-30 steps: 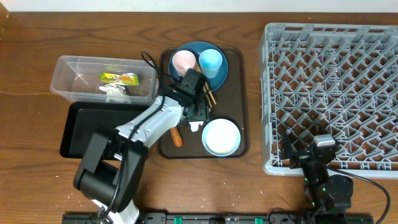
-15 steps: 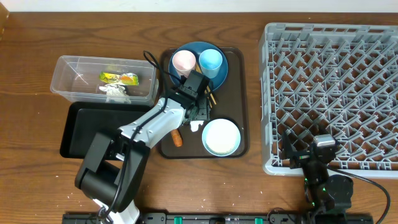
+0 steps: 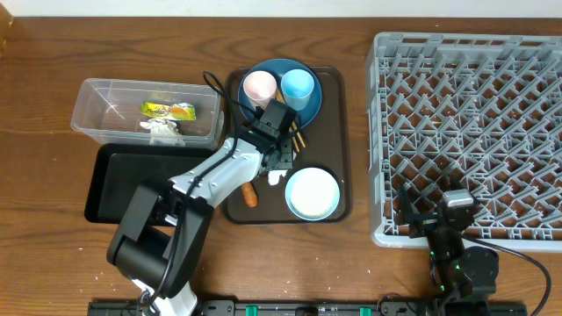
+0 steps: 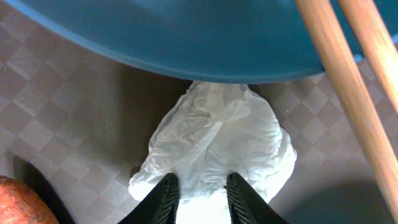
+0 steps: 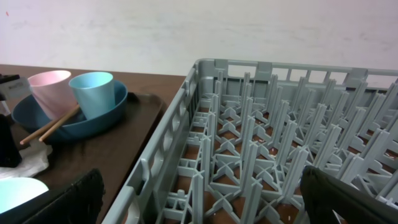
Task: Sort waste into correct bins and load items into the dishwasher rack
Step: 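Close the left gripper around the white tissue, then lift the tissue and carry it left to the clear bin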
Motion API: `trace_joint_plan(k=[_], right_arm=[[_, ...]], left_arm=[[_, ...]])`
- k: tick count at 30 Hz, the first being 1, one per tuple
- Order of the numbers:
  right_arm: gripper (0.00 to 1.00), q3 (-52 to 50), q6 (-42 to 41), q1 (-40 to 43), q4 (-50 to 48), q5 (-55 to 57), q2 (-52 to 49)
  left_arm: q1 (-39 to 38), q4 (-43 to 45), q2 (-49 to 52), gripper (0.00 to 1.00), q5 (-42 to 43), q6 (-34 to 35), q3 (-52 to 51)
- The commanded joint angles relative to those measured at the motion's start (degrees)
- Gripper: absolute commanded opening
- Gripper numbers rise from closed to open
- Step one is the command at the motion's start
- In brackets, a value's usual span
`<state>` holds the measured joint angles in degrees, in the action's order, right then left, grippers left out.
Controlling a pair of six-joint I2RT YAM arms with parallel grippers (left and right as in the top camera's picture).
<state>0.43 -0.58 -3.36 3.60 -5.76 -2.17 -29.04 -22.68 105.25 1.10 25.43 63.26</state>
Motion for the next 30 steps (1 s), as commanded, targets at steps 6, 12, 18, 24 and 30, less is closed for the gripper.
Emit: trace_joint_plan(k=[6,12,18,24,30], right_arm=[[0.99,-0.1,0.6,-0.3,0.2,-0.1,0.4],[0.99,-0.1,0.6,-0.3,0.2,-0.1,0.4],[0.99,-0.1,0.6,-0.3,0.2,-0.1,0.4],[0.99,-0.1,0.7,-0.3,0.2,-0.1,0.4],[0.99,-0.1,0.7,-0.3,0.2,-0.1,0.4]], left_arm=[[0.0,-0.1,0.7,0.11,-0.7,-0.3,-0.6],[0.0,-0.1,0.7,0.06,-0.7,-0.3,-0.6],[0.8,-3.0,-2.9,0.06,-0.5,-0.3,-0.5],[4.1,-4.5,-13.2,0.06,-0.5,-1.4,-0.5],[10.2,-4.7,-22.6,0.06,-2.1,-1.4,-0.5]])
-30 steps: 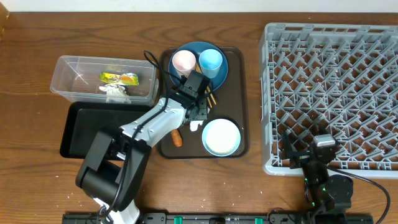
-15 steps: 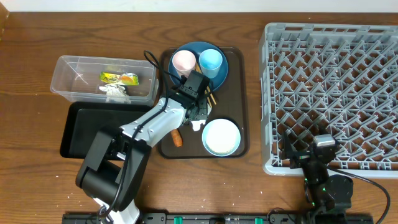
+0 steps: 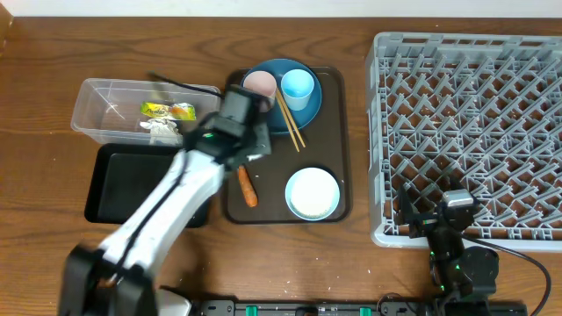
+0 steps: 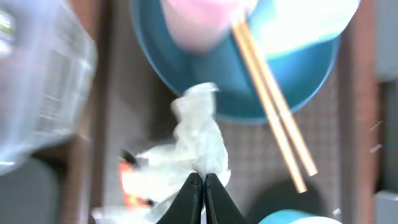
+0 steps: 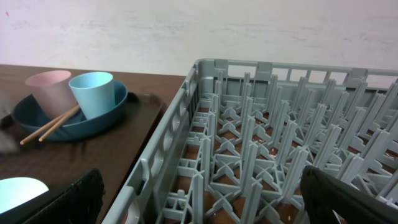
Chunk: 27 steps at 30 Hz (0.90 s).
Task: Sort waste into correct bins and load items into the dishwasher rack
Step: 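Lift the tissue and carry it left to the clear bin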
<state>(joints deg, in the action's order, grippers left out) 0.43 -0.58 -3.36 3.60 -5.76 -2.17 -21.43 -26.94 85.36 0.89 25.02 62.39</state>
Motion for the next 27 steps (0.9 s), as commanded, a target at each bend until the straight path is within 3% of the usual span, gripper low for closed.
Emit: trace_joint_plan(k=[1,8,17,27], right_arm=[[0.99,-0.1,0.6,-0.3,0.2,-0.1,0.4],[0.99,-0.1,0.6,-0.3,0.2,-0.1,0.4],[0.99,-0.1,0.6,-0.3,0.2,-0.1,0.4],[0.99,-0.1,0.6,-0.3,0.2,-0.1,0.4]], left_arm=[[3.9,-0.5,-3.7,0.06,-2.9,-1.0,0.3],[11.2,-0.3,-3.8,0.06,-7.5,-0.9,0.3],[18.7,6.6,-0.4,0.06,-7.6,1.3,0.3],[25.3,7.6,0.0,0.07,-7.6,3.4,0.3]])
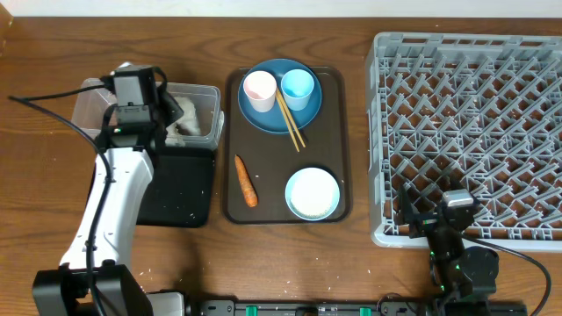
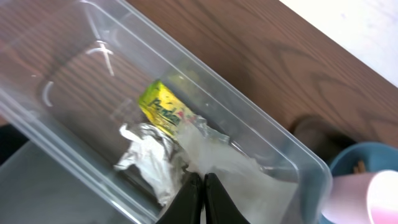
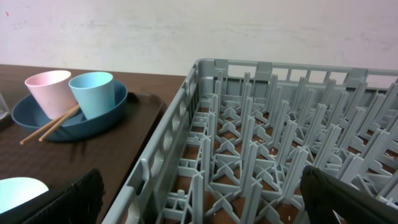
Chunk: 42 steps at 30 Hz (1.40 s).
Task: Sort waste into correct bins and load items into the dishwasher rack
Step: 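Lift the tissue and carry it left to the clear bin, then open the left gripper to drop the tissue into the bin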
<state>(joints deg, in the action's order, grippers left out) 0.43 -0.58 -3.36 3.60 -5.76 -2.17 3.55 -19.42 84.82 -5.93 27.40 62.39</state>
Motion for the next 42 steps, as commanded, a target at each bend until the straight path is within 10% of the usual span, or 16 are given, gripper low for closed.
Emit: trace_joint_plan(k=[1,12,15,27,36,42], right_arm=[[0.99,-0.1,0.7,-0.3,0.2,-0.1,0.4],[0.99,-0.1,0.7,-0.3,0.2,-0.1,0.4],[0.99,-0.1,0.6,-0.3,0.2,-0.1,0.4],[0.99,-0.1,0.6,-0.3,0.2,-0.1,0.4],[0.99,-0.1,0.7,-0.3,0.2,-0.1,0.4],[0.99,-0.1,0.6,-0.3,0.2,-0.1,0.4]], left_arm=[[0.3,0.0,0.9,0.07,-0.8,1.0,0.3],[0.3,0.9,6.6,0.15,-0.7,1.0,0.3],[0.2,0.8,6.7,0.52,-0.5,1.0,0.3],[0.2,-1.8,-3.4,0.93,17.5,-0.8,0.4],[0.2,-16.9,-6.1,0.93,17.6,-0.4,0.3],[-0.4,-31.1,-5.9,0.70,23.4,2.3,0.3]])
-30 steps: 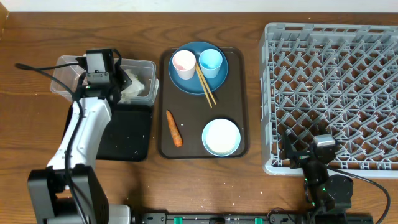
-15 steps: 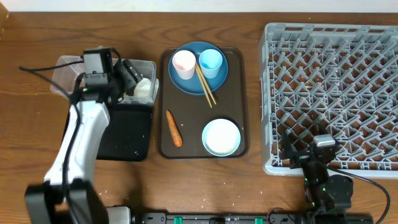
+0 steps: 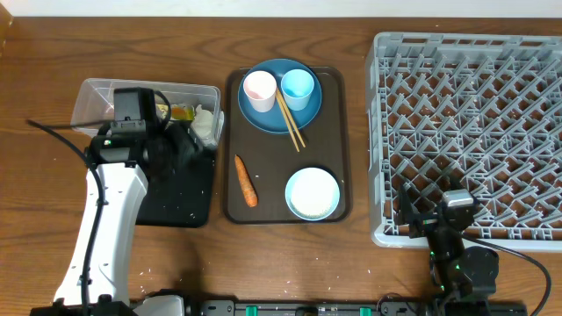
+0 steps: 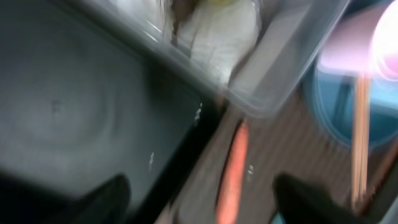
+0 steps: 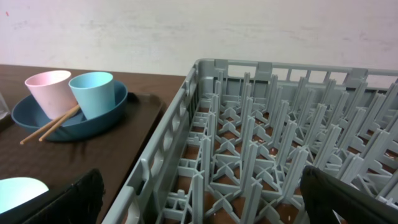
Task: Sort waste into correct bins and load items into the dishwasher rack
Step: 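Open the left gripper to drop the tissue into the bin, then move the left gripper over the orange carrot on the brown tray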
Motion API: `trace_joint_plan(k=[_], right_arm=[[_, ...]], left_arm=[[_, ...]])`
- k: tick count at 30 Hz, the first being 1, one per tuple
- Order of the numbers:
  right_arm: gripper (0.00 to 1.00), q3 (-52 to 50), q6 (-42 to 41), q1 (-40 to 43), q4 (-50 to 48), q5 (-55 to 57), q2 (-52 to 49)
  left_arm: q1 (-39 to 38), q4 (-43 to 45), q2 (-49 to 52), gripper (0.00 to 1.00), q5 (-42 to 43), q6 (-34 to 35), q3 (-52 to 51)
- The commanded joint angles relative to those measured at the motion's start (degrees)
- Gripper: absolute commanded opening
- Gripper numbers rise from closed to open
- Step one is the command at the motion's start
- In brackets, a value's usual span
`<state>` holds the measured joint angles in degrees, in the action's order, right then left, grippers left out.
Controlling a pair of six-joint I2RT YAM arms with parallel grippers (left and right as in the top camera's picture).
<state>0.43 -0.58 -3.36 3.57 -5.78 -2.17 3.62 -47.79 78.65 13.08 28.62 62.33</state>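
The crumpled white napkin (image 3: 205,125) (image 4: 217,31) lies in the right end of the clear bin (image 3: 97,92), beside a yellow wrapper (image 3: 180,111). My left gripper (image 3: 180,147) (image 4: 199,194) is open and empty, over the black tray (image 3: 132,189) just in front of the bin. A carrot (image 3: 245,180) (image 4: 233,168) lies on the brown tray (image 3: 338,140). The blue plate (image 3: 307,110) holds a pink cup (image 3: 260,88), a blue cup (image 3: 298,85) and chopsticks (image 3: 290,118). A white bowl (image 3: 312,193) sits at the tray's front. My right gripper (image 3: 430,218) (image 5: 205,202) is open at the front edge of the grey rack (image 3: 474,132).
The clear bin stands behind the black tray at the left. The brown tray lies between them and the rack. The left wrist view is blurred. Bare wood shows along the table's back and front left.
My left gripper was shut on the napkin over the clear bin. Now it is open, the napkin lies in the bin, and the gripper is lower over the black tray. The right arm has not moved.
My left fingers straddled the napkin on the brown tray beside the blue plate. Then they were shut on it above the tray, then held it over the clear bin. Now it rests in the bin and the gripper is open.
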Motion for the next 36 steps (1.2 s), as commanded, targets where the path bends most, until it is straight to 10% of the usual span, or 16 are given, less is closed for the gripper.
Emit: trace_joint_plan(k=[1,36], right_arm=[[0.99,-0.1,0.6,-0.3,0.2,0.0,0.4],[0.99,-0.1,0.7,-0.3,0.2,0.0,0.4]], left_arm=[[-0.7,-4.7,0.2,0.68,4.9,1.0,0.4],[-23.1,-4.7,1.9,0.68,-6.5,3.7,-3.1]])
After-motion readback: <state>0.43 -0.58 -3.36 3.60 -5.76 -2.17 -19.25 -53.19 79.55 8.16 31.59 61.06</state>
